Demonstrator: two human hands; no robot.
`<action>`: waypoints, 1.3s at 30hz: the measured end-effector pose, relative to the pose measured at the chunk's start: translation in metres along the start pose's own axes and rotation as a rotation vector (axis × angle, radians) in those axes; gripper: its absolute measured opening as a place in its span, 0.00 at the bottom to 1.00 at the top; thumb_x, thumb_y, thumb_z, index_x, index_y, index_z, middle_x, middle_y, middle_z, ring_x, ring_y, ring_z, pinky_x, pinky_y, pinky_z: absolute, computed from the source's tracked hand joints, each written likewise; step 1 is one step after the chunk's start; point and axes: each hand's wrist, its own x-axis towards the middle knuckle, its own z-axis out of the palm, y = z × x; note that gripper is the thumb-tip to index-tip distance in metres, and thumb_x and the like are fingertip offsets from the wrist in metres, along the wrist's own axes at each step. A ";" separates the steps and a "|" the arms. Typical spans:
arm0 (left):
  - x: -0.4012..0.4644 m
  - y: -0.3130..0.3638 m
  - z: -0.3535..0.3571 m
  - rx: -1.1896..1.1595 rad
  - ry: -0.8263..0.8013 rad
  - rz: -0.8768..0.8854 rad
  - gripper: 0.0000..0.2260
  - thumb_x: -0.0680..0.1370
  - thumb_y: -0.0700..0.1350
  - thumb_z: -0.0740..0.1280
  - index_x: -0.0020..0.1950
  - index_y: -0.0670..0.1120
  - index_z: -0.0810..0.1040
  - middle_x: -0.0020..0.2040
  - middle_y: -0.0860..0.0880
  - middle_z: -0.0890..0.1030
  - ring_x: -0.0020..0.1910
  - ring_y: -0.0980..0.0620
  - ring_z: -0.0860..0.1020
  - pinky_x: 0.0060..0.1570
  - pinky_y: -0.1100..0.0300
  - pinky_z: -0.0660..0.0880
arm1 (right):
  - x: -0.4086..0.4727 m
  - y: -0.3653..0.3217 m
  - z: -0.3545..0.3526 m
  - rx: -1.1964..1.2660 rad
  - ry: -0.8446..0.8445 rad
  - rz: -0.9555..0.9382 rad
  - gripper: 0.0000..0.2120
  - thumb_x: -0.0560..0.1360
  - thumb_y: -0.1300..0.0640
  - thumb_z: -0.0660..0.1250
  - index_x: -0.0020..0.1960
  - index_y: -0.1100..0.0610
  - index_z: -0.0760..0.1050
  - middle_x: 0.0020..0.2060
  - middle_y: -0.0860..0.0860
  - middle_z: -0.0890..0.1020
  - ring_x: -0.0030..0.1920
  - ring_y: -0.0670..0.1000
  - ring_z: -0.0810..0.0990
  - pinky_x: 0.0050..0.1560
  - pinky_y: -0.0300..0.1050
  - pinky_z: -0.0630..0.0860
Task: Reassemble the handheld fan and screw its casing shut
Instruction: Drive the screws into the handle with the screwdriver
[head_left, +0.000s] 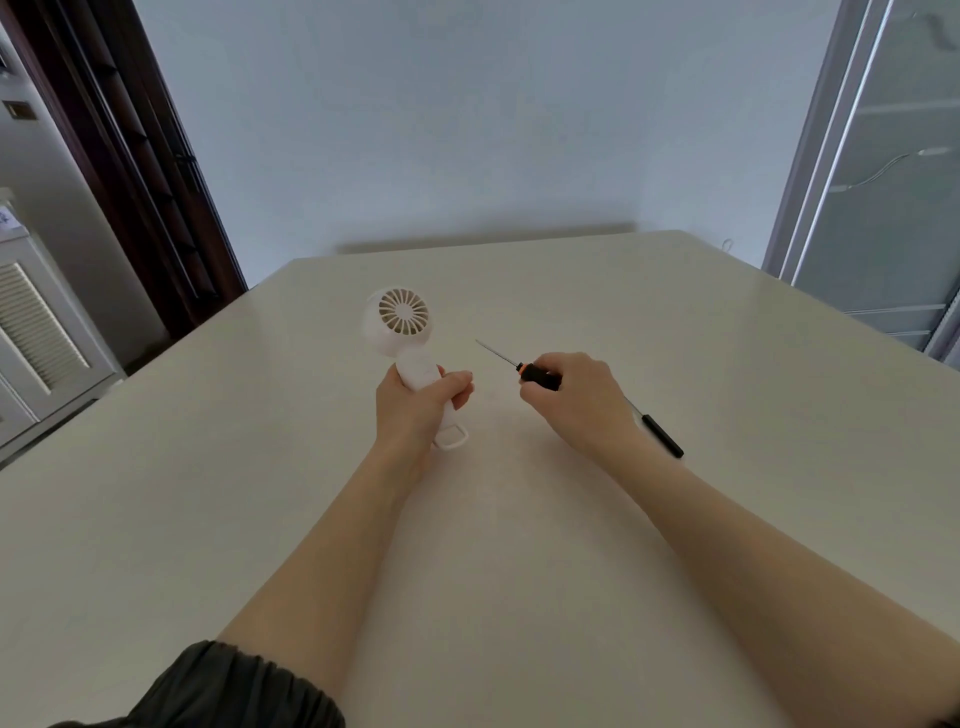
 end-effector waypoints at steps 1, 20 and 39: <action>0.001 0.000 -0.001 0.000 0.011 0.007 0.12 0.70 0.33 0.73 0.40 0.44 0.71 0.37 0.47 0.78 0.32 0.54 0.81 0.36 0.64 0.79 | -0.001 0.000 -0.001 -0.039 -0.004 -0.011 0.04 0.71 0.56 0.64 0.41 0.52 0.77 0.31 0.48 0.76 0.33 0.51 0.74 0.32 0.41 0.66; 0.007 -0.004 -0.004 0.027 0.016 0.034 0.12 0.70 0.34 0.74 0.40 0.43 0.71 0.37 0.47 0.79 0.34 0.54 0.82 0.38 0.63 0.78 | -0.001 0.000 -0.002 -0.204 -0.003 -0.096 0.12 0.72 0.60 0.62 0.51 0.50 0.80 0.45 0.49 0.82 0.53 0.53 0.74 0.55 0.52 0.72; 0.006 -0.003 -0.007 0.123 -0.055 0.049 0.11 0.70 0.34 0.73 0.40 0.43 0.72 0.38 0.45 0.80 0.34 0.53 0.82 0.35 0.65 0.78 | 0.004 0.003 -0.007 -0.319 0.090 -0.169 0.13 0.73 0.61 0.61 0.48 0.48 0.80 0.38 0.44 0.73 0.47 0.48 0.66 0.45 0.47 0.56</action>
